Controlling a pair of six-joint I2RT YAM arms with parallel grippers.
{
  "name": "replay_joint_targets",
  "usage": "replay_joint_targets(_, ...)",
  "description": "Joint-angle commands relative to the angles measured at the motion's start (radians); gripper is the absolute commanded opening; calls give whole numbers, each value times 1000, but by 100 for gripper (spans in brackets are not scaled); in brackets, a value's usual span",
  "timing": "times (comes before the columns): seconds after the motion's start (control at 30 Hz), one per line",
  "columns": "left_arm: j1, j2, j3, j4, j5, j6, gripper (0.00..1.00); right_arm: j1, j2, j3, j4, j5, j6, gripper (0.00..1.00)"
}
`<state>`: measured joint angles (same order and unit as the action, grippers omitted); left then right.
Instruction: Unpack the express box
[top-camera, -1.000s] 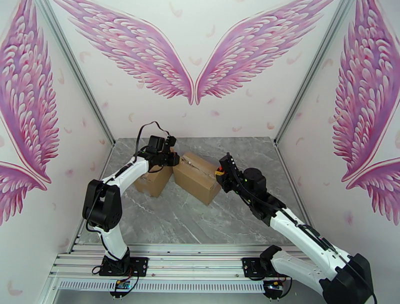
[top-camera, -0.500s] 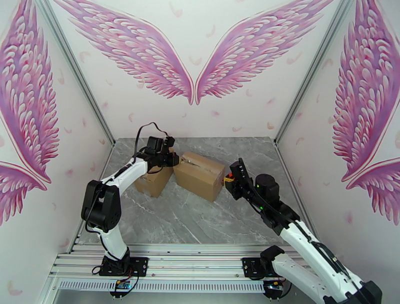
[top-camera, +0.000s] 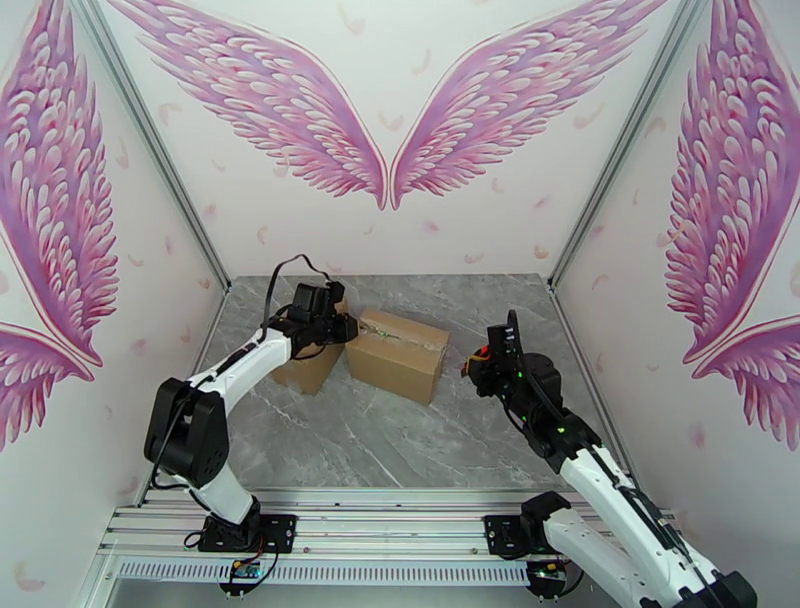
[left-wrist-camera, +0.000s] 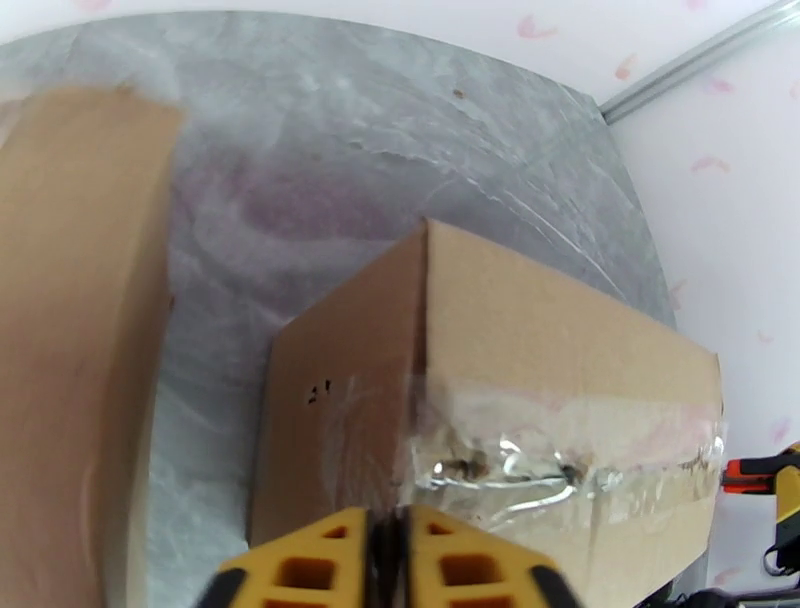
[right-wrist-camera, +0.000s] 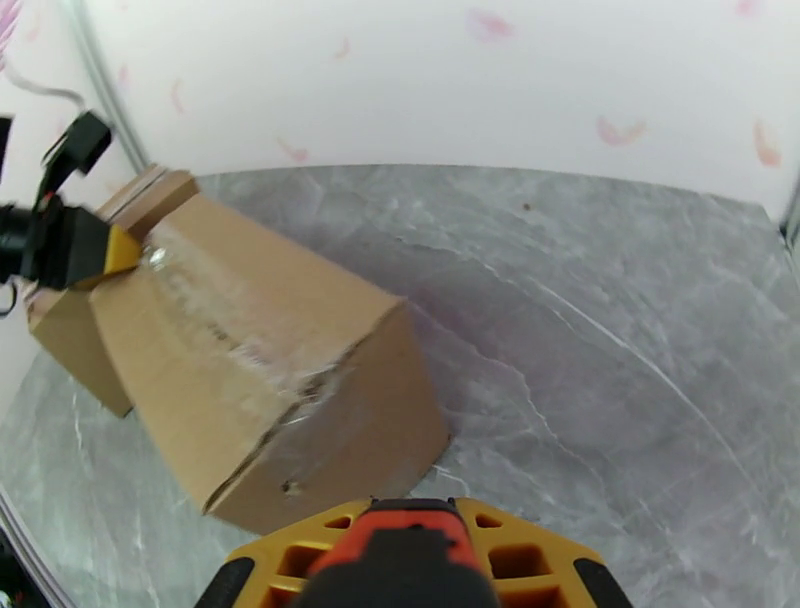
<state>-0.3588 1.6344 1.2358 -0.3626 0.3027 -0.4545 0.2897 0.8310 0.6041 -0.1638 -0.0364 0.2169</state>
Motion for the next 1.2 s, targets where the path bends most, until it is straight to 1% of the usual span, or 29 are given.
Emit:
replay_joint_targets(0.0, -8, -97, -43, -7, -58, -49, 48, -34, 18, -21, 104, 32, 152, 4)
replay_joint_targets(0.03, -15, -122, -44, -15, -70, -29, 55, -45, 26, -27, 126, 23, 184, 3)
replay_joint_targets(0.13, -56, -188, -25, -70, -162, 86, 87, -68, 53, -38, 193, 1, 286, 3)
replay_joint_targets(0.17, -70, -201, -19, -84, -192, 136, 93, -73, 65, -40, 213, -10, 320, 3)
replay_joint_targets(0.23, -95, -227, -4, -106, -235, 226, 99, -81, 87, -41, 248, -31, 378, 2)
replay_joint_targets(0.3, -138, -247, 9, -112, -279, 345, 99, -84, 95, -43, 275, -34, 439, 1)
replay_joint_targets(0.37, -203, -260, 11, -96, -329, 505, 99, -91, 93, -55, 305, -27, 507, 0)
replay_joint_targets(0.43, -260, -262, 4, -72, -349, 658, 99, -96, 85, -68, 338, -15, 563, 0)
replay_joint_targets(0.5, -307, -262, -13, -48, -325, 814, 99, -99, 81, -75, 351, -1, 614, 0)
replay_joint_targets(0.6, -368, -266, -60, -11, -261, 1092, 99, -101, 74, -89, 374, 7, 685, 0)
replay_joint_targets(0.67, -398, -263, -95, 38, -237, 1223, 99, -101, 72, -101, 393, 13, 732, 0)
replay_joint_targets(0.73, -412, -245, -95, 59, -209, 1300, 99, -101, 75, -113, 423, 15, 762, 0)
replay_joint_targets(0.93, -422, -134, -24, 28, -183, 1423, 99, -101, 121, -124, 511, -10, 825, 0)
replay_joint_targets(1.03, -424, -93, -5, 30, -183, 1465, 99, -101, 137, -131, 547, -12, 843, 0)
replay_joint_targets(1.17, -421, -57, 8, 52, -173, 1480, 99, -101, 156, -127, 576, -21, 846, 0)
